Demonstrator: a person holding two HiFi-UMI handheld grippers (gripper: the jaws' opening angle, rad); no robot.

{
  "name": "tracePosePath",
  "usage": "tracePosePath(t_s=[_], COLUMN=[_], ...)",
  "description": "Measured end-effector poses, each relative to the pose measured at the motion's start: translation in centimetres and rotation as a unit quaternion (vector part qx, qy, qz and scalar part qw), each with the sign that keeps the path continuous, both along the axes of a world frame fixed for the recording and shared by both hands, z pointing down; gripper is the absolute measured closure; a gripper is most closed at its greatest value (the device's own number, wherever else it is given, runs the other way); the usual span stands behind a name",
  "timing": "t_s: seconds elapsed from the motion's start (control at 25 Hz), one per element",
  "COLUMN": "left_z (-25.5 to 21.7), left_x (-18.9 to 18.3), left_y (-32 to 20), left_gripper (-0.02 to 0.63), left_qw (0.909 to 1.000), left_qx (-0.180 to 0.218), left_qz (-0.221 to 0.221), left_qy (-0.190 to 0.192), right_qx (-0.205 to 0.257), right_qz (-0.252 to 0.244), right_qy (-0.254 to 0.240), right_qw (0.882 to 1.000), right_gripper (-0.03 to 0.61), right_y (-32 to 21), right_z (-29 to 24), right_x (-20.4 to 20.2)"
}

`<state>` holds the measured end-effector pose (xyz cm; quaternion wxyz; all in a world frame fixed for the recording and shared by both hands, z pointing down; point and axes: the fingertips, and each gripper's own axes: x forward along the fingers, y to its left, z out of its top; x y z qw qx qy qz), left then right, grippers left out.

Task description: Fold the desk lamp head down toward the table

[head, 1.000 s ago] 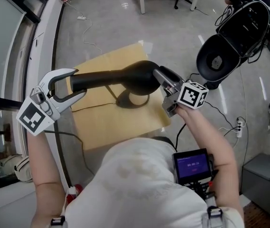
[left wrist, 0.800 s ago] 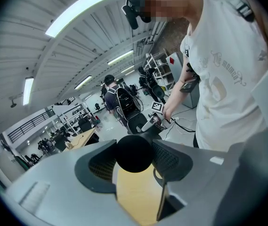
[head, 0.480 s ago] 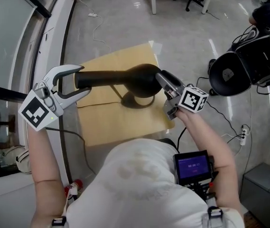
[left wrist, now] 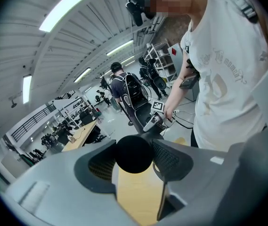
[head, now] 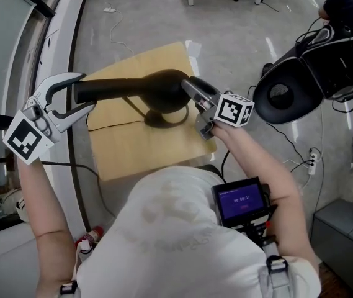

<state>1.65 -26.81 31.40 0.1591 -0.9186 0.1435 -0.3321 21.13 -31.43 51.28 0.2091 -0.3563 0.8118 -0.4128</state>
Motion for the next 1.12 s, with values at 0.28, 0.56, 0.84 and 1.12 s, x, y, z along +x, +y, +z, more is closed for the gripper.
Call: tracePosePath(t_s=[0.28, 0.56, 0.84, 1.12], left_z=[0.2, 0.3, 0.5, 0.4], left_x=[-0.4, -0.2, -0.3, -1.2], left_y=[0.1, -0.2, -0.4, -0.7], left_gripper=[0.367, 0.348, 0.334, 0.322], left_qw=[0.9994, 0.9992, 0.9982, 0.9964], left_qx=[0.015, 0.026, 0.040, 0.061], left_qz=[0.001, -0.018, -0.039, -0.059], left_qy=[-0.031, -0.026, -0.024, 0.008], right_qx=[-0.014, -0.026, -0.017, 0.007], right_qz=[-0.021, -0.040, -0.066, -0.094], right_qy=[-0.016, -0.038, -0.049, -0.034], right_qw=[1.000, 0.998, 0.996, 0.995], right_gripper=[0.353, 0.353, 0.353, 0.347], right_y=[0.4, 0.4, 0.3, 0.0], right_z=[0.7, 2.1, 2.1, 1.9], right_x=[-1.5, -2.7, -3.0, -3.3])
